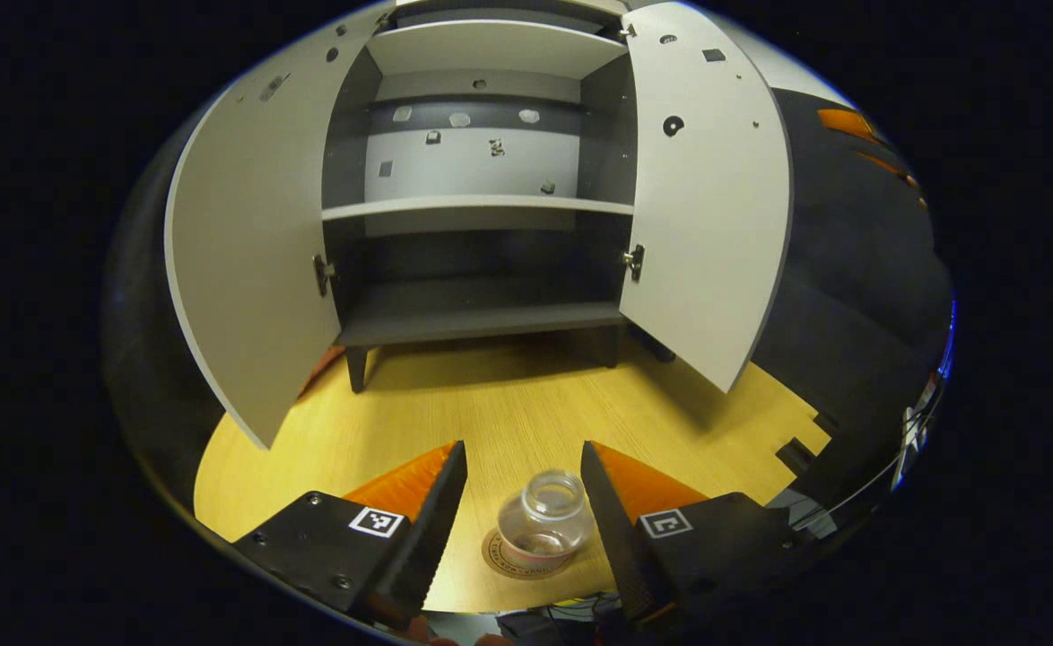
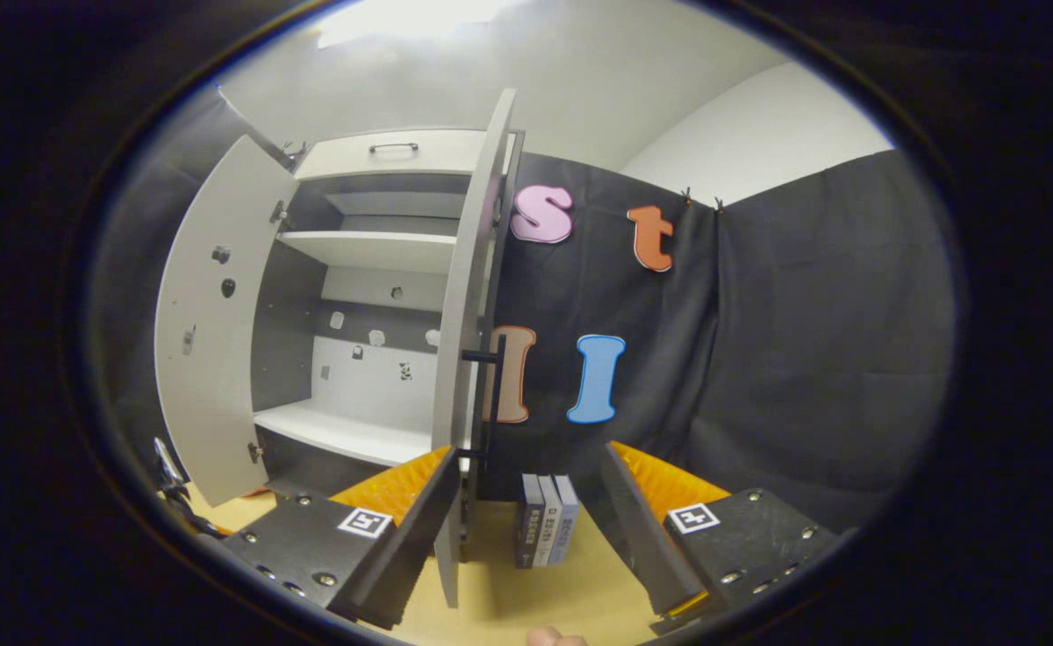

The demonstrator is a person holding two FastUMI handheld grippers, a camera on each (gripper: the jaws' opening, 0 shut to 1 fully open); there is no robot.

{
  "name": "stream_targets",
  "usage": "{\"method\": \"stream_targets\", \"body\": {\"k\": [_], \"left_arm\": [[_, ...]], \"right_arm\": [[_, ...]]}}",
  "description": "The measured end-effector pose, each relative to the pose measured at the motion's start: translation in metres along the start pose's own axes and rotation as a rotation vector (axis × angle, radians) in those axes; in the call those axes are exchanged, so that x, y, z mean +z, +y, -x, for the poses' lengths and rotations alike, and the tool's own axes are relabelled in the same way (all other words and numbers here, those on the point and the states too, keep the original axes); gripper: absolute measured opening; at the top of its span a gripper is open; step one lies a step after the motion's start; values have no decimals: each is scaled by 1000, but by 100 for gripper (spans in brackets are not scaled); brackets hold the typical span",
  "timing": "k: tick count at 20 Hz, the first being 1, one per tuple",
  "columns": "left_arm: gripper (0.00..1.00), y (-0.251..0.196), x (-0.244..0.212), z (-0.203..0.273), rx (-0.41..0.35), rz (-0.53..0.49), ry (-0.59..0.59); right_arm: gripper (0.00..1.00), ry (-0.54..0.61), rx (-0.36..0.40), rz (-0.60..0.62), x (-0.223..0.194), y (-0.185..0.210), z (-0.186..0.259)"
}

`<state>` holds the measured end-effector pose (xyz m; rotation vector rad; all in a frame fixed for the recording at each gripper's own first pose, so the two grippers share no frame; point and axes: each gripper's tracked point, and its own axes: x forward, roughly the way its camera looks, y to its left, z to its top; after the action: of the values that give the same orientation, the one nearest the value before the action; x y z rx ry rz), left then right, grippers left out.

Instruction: Grasp the bottle in the cabinet with the left hand and place it on the coaster, then close the right door with the right hand and the left door with the left hand.

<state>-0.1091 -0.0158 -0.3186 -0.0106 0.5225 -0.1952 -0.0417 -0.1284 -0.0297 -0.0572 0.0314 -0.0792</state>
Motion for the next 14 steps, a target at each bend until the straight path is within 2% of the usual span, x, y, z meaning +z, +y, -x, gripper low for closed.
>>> {"method": "stream_targets", "body": {"k": [4,12,14], "left_arm": [[81,9,58,12,28,32,-115],[79,42,177,44,144,39,-314],[83,44,200,51,161,33,-354]], "right_arm": [[96,1,-2,-9,-2,-1,-2],[96,12,-14,-20,-10,-5,-6],[96,18,-17,-26,-12,-6,-11]]}}
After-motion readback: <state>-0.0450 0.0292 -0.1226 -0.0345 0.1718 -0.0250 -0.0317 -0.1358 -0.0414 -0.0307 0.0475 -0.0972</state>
